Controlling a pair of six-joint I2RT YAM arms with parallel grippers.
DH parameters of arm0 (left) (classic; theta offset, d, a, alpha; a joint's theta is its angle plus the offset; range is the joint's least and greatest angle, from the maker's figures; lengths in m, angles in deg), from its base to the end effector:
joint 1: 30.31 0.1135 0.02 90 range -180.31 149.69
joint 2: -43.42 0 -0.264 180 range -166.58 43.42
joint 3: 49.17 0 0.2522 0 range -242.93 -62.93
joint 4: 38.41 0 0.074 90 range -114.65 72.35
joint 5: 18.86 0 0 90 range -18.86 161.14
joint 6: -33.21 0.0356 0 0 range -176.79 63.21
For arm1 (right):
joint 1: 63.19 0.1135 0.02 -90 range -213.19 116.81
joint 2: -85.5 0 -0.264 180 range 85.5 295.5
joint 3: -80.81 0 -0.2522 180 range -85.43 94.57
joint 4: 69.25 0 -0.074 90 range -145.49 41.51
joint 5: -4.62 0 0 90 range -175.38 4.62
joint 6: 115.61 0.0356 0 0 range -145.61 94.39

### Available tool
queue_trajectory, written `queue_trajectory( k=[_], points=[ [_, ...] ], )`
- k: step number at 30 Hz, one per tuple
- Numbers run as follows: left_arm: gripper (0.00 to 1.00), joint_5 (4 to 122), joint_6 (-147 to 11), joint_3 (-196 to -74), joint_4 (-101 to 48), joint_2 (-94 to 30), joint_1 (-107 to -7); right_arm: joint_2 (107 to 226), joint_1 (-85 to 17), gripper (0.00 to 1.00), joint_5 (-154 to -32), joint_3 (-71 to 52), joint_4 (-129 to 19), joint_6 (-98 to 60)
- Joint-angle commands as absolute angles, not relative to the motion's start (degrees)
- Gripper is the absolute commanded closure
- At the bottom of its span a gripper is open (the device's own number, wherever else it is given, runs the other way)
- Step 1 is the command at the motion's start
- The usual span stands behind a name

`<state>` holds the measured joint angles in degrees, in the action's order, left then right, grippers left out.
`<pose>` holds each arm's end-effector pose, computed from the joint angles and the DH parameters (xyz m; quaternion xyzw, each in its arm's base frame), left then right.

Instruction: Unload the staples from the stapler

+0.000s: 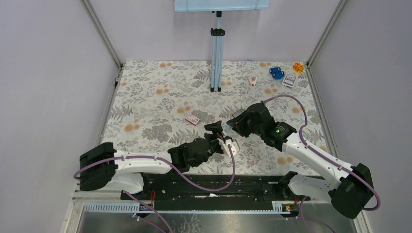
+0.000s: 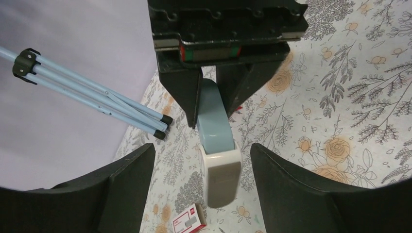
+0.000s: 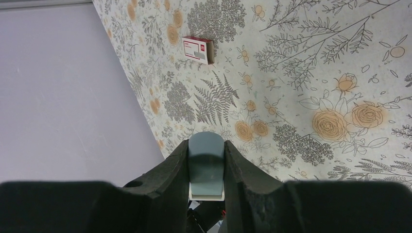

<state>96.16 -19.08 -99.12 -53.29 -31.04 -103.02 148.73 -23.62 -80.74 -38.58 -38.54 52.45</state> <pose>0.0986 -0.2662 0.2454 0.5328 0.5403 -0.0316 0.6505 0.1903 0.1535 0.2775 0.3080 0.8240 0.3873 0.2760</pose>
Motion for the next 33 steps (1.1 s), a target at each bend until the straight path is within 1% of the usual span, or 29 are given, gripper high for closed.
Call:
queue_trajectory(
  k=[1,4,8,11,18,23,27,30,32,33],
  points=[
    [0.26,98.29,-17.89,-102.27,-57.74,-32.81,-103.26,146.83,-23.9,1.0,-82.32,-39.02,-41.42,53.53],
    [0.27,98.64,-17.54,-102.48,-57.86,-33.35,-103.22,146.36,-23.89,1.0,-82.07,-39.0,-41.26,53.51],
    [0.22,98.45,-17.45,-102.74,-57.06,-34.1,-103.17,145.72,-23.89,1.0,-82.0,-38.9,-41.08,53.53],
    [0.21,98.89,-17.9,-102.66,-56.98,-34.6,-103.17,145.36,-23.86,1.0,-81.93,-38.72,-40.92,53.37],
    [0.39,98.19,-18.76,-104.17,-54.6,-35.39,-103.09,144.98,-23.86,1.0,-81.72,-39.26,-40.93,53.55],
    [0.42,98.07,-19.16,-104.39,-54.01,-35.87,-103.09,144.47,-23.91,1.0,-81.44,-39.37,-41.09,53.65],
    [0.54,97.98,-20.47,-104.04,-54.32,-35.62,-102.76,143.67,-23.84,1.0,-80.56,-39.8,-40.9,53.74],
    [0.66,97.5,-21.5,-103.78,-54.44,-35.63,-102.28,143.52,-23.9,1.0,-80.46,-39.64,-40.94,53.67],
    [0.78,97.19,-21.97,-103.52,-54.36,-35.52,-102.0,143.44,-23.89,0.98,-80.33,-39.74,-41.26,53.31],
    [0.84,97.0,-22.44,-103.37,-54.31,-35.36,-101.65,143.39,-23.88,0.95,-80.18,-39.82,-41.55,53.17]
  ],
)
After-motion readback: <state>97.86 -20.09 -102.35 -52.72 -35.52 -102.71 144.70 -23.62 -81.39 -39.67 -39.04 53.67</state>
